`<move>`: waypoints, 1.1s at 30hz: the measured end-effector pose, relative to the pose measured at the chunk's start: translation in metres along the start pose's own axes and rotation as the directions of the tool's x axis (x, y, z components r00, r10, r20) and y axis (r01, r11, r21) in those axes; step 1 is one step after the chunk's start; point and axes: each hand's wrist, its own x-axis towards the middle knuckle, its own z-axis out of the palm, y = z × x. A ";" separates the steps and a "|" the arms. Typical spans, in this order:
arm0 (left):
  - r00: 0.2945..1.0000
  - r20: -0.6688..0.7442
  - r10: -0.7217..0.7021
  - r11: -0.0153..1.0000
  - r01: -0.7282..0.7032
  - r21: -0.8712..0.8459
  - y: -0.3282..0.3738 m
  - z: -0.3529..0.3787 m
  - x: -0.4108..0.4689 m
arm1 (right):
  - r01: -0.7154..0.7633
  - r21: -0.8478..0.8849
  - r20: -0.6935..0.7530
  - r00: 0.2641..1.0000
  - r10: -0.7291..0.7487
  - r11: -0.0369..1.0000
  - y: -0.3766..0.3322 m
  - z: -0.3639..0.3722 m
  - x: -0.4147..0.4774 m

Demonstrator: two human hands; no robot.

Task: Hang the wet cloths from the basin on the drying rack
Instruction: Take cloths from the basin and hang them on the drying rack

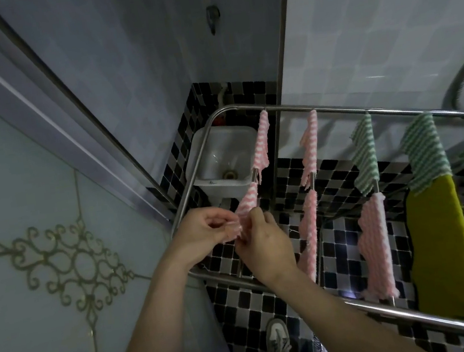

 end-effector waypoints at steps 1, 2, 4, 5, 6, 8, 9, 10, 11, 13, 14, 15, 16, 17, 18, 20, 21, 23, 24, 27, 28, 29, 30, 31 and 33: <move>0.999 0.047 -0.009 1.000 0.009 0.002 0.000 -0.004 -0.001 | 0.015 0.009 -0.017 1.000 -0.014 1.000 0.000 0.000 0.001; 0.997 0.081 -0.012 1.000 0.011 0.011 0.000 -0.007 -0.003 | 0.020 0.020 -0.031 0.999 -0.020 1.000 0.000 0.000 0.001; 0.997 0.072 -0.008 0.999 0.006 0.038 0.000 -0.010 -0.004 | 0.028 0.021 -0.058 0.998 -0.026 0.999 0.002 -0.003 0.002; 0.999 0.043 -0.009 0.999 0.007 0.046 -0.001 -0.010 -0.004 | 0.044 0.007 -0.063 0.997 -0.043 0.999 0.004 -0.006 0.003; 1.000 0.019 -0.011 0.999 0.010 0.049 -0.001 -0.009 -0.003 | 0.069 -0.016 -0.065 0.995 -0.070 0.998 0.005 -0.010 0.003; 1.000 -0.005 -0.009 0.998 0.009 0.061 -0.002 -0.006 -0.002 | 0.119 -0.065 -0.066 0.990 -0.124 0.991 0.008 -0.018 0.005; 1.000 -0.009 -0.004 0.997 0.005 0.082 -0.003 -0.006 -0.001 | 0.137 -0.092 -0.069 0.987 -0.143 0.986 0.009 -0.023 0.006; 1.000 -0.013 0.001 0.994 0.000 0.112 -0.004 -0.006 -0.001 | 0.151 -0.124 -0.068 0.985 -0.160 0.981 0.011 -0.027 0.007; 1.000 -0.021 0.012 0.987 -0.008 0.160 -0.004 -0.007 -0.001 | 0.168 -0.155 -0.049 0.983 -0.178 0.973 0.012 -0.031 0.007; 0.999 -0.026 0.044 0.957 -0.034 0.289 -0.005 -0.011 -0.002 | 0.224 -0.181 0.024 0.974 -0.223 0.958 0.011 -0.038 0.004; 0.999 -0.025 0.047 0.937 -0.035 0.347 -0.007 -0.013 -0.001 | 0.259 -0.168 0.071 0.965 -0.251 0.951 0.009 -0.041 0.001; 1.000 -0.018 0.023 0.917 -0.014 0.399 -0.009 -0.015 0.000 | 0.292 -0.148 0.133 0.953 -0.273 0.945 0.007 -0.044 -0.002; 1.000 0.001 -0.020 0.896 0.017 0.444 -0.011 -0.017 -0.001 | 0.310 -0.120 0.211 0.936 -0.281 0.943 0.005 -0.045 -0.005; 0.997 0.023 -0.073 0.870 0.053 0.491 -0.012 -0.019 -0.001 | 0.309 -0.085 0.301 0.914 -0.271 0.947 0.004 -0.047 -0.006; 0.991 0.048 -0.127 0.840 0.081 0.536 -0.014 -0.019 -0.001 | 0.259 -0.026 0.391 0.892 -0.228 0.966 0.005 -0.049 -0.005; 0.976 0.082 -0.201 0.792 0.113 0.600 -0.013 -0.017 -0.003 | 0.053 0.145 0.499 0.858 -0.119 0.988 0.009 -0.051 0.001; 0.975 0.087 -0.204 0.789 0.111 0.604 -0.012 -0.015 -0.005 | -0.035 0.205 0.479 0.875 -0.069 0.978 0.011 -0.050 0.006; 0.982 0.092 -0.163 0.827 0.086 0.555 -0.011 -0.007 -0.006 | -0.134 0.227 0.326 0.944 0.054 0.965 0.018 -0.046 0.021; 0.984 0.093 -0.152 0.852 0.083 0.517 -0.011 -0.001 -0.008 | -0.159 0.204 0.242 0.964 0.108 0.966 0.020 -0.044 0.031; 0.980 0.113 -0.166 0.860 0.088 0.504 -0.015 0.017 -0.011 | -0.257 0.199 0.160 0.961 0.227 0.946 0.019 -0.036 0.058; 0.981 0.116 -0.157 0.854 0.076 0.515 -0.016 0.021 -0.010 | -0.277 0.190 0.159 0.955 0.249 0.942 0.017 -0.033 0.065; 0.982 0.119 -0.146 0.852 0.064 0.520 -0.017 0.024 -0.011 | -0.279 0.163 0.151 0.955 0.256 0.946 0.015 -0.030 0.070; 0.983 0.119 -0.142 0.851 0.060 0.521 -0.018 0.026 -0.011 | -0.275 0.132 0.134 0.957 0.258 0.952 0.013 -0.028 0.073; 0.984 0.122 -0.134 0.851 0.051 0.523 -0.018 0.027 -0.011 | -0.271 0.106 0.108 0.959 0.260 0.957 0.013 -0.025 0.075; 0.986 0.125 -0.111 0.831 0.023 0.556 -0.017 0.027 -0.010 | -0.268 0.063 0.048 0.963 0.265 0.961 0.012 -0.019 0.076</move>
